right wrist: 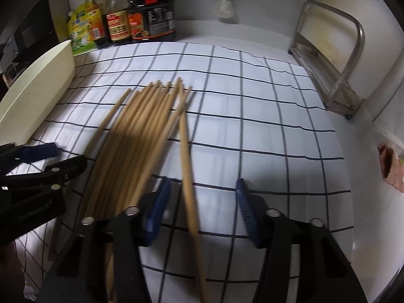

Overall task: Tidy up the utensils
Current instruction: 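Close the right tool on one chopstick while the left tool grasps another chopstick, then carry both chopsticks into the white bowl and open both tools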

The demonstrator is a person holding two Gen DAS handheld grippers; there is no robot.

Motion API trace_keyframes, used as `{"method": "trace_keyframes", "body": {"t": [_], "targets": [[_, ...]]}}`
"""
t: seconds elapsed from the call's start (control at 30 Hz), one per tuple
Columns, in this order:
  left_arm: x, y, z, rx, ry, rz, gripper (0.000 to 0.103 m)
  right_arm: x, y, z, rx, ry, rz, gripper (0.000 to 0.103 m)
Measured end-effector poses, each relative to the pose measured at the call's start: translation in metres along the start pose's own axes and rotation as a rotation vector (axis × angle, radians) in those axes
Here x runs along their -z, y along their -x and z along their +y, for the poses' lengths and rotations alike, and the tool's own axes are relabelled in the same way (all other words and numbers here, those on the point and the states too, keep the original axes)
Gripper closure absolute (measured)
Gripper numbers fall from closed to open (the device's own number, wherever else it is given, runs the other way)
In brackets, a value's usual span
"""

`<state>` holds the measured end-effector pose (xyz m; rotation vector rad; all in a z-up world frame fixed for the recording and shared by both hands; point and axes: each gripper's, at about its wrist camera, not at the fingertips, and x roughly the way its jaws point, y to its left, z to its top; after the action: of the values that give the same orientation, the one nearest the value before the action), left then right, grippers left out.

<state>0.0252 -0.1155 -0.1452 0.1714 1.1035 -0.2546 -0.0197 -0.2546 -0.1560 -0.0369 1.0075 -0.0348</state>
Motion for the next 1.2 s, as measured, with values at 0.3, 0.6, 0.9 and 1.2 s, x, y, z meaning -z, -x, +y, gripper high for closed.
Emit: {"method": "trace_keyframes", "body": {"t": [0.3, 0.6, 0.9, 1.2], "targets": [[-0.002, -0.001, 0.001, 0.082, -0.003, 0.028, 0.096, -0.001, 0.002, 0.005, -0.051, -0.009, 0.016, 0.097], [-0.019, 0.019, 0.008, 0.130, -0.020, 0.006, 0.096, -0.014, 0.021, -0.011, -0.062, -0.136, -0.005, 0.097], [-0.050, 0.064, 0.050, 0.164, 0.014, -0.085, 0.096, -0.054, 0.057, 0.020, -0.118, -0.154, -0.069, 0.097], [-0.071, 0.102, 0.150, 0.095, 0.119, -0.177, 0.096, -0.119, 0.065, 0.119, -0.267, -0.046, -0.131, 0.097]]}}
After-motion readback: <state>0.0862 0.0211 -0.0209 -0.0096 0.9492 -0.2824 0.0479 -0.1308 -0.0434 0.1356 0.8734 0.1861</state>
